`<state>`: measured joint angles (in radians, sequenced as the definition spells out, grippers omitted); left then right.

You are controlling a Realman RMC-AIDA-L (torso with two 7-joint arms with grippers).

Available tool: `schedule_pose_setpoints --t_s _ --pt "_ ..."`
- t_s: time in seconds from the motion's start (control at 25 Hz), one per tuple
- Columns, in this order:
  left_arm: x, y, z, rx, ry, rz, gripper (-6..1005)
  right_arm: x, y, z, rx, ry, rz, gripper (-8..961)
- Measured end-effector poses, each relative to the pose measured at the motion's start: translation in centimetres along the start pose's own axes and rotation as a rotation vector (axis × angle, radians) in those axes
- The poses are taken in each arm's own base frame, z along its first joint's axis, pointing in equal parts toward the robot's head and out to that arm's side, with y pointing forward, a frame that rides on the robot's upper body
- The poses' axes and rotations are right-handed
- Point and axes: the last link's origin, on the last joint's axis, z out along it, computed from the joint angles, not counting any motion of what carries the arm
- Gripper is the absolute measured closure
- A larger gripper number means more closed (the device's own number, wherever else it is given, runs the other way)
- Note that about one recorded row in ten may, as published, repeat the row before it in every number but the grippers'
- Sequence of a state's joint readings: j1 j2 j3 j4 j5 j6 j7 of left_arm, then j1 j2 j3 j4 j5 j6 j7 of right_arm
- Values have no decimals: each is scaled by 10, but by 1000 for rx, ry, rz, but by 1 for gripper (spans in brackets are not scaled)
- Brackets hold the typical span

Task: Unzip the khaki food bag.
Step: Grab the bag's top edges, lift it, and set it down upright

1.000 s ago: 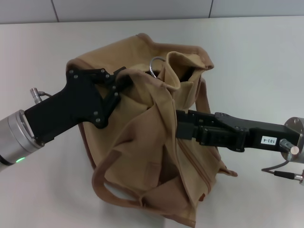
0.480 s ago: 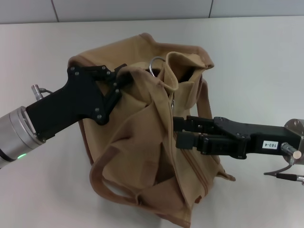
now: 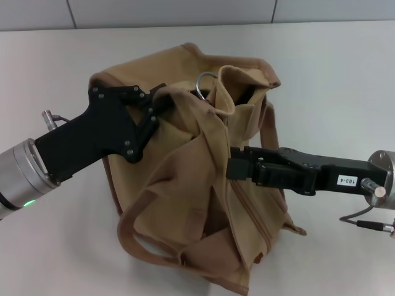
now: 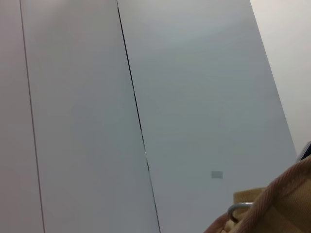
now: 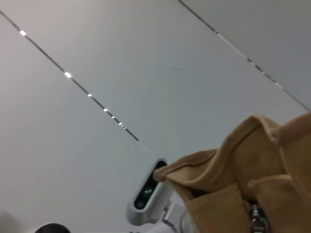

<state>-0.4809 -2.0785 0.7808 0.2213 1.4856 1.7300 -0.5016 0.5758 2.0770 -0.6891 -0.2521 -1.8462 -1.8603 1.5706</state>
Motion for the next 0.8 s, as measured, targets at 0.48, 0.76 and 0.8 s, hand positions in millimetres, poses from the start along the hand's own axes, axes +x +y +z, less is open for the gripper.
schedule_pose_setpoints --t_s 0.48,0.76,0.8 --pt "-1 1 -1 1 -3 -2 952 1 0 -1 1 -4 4 550" --pt "-1 0 -2 4 -4 -2 952 0 0 -4 12 -28 16 654" --pt "0 0 -2 5 -4 -1 952 0 -1 -5 22 -37 23 656"
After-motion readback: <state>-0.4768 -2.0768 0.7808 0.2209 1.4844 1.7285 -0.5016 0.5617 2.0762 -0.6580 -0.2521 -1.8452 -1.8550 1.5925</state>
